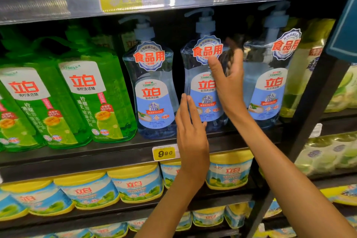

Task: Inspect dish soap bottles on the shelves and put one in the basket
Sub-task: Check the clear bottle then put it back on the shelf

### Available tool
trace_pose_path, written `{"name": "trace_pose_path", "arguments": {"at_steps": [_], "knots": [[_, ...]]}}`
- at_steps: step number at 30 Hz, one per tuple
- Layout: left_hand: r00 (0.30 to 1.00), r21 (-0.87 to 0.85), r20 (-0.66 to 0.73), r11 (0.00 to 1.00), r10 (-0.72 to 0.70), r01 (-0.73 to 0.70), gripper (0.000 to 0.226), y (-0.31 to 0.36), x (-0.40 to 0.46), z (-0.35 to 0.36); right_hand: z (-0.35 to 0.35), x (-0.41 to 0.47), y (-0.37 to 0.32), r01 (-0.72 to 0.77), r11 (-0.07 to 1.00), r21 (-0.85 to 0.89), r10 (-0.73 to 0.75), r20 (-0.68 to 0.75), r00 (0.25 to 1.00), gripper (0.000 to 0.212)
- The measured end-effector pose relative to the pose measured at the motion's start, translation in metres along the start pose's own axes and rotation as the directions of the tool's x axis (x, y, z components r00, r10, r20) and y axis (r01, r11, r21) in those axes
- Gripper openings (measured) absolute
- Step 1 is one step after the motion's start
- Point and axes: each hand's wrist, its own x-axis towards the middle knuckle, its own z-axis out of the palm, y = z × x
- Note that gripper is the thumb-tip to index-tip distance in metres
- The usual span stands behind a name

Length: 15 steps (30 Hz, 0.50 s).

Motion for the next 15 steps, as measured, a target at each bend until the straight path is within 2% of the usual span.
{"name": "trace_pose_path", "arguments": {"at_steps": [4,7,9,11,13,15], "knots": [[0.999,-0.034,0.018,0.999,-0.032,0.032,0.068,0.002,0.003,-0.002,-0.005,-0.006,-0.009,-0.041,0.995,-0.093,0.048,0.075,0.996,0.070],[0.999,-0.101,0.028,0.995,-0.022,0.024,0.066,0.009,-0.001,-0.008,-0.021,-0.028,-0.021,0.076,0.923,-0.378,-0.026,0.138,0.990,0.069],[0.999,-0.165,-0.008,0.985,0.042,-0.043,0.064,0.018,-0.005,-0.005,-0.039,-0.047,-0.028,0.198,0.844,-0.498,-0.197,0.055,0.979,0.060],[0.991,-0.286,0.024,0.951,0.132,-0.120,0.063,0.033,-0.006,0.000,-0.060,-0.055,-0.029,0.203,0.811,-0.548,-0.329,-0.140,0.934,0.053],[0.968,-0.377,0.186,0.922,0.170,-0.089,0.065,0.049,-0.005,0.003,-0.075,-0.046,-0.028,0.073,0.844,-0.531,-0.245,-0.261,0.934,0.062],[0.944,-0.432,0.280,0.901,0.173,-0.037,0.066,0.062,-0.005,0.010,-0.083,-0.031,-0.024,-0.079,0.876,-0.475,-0.061,-0.273,0.960,0.080]]}}
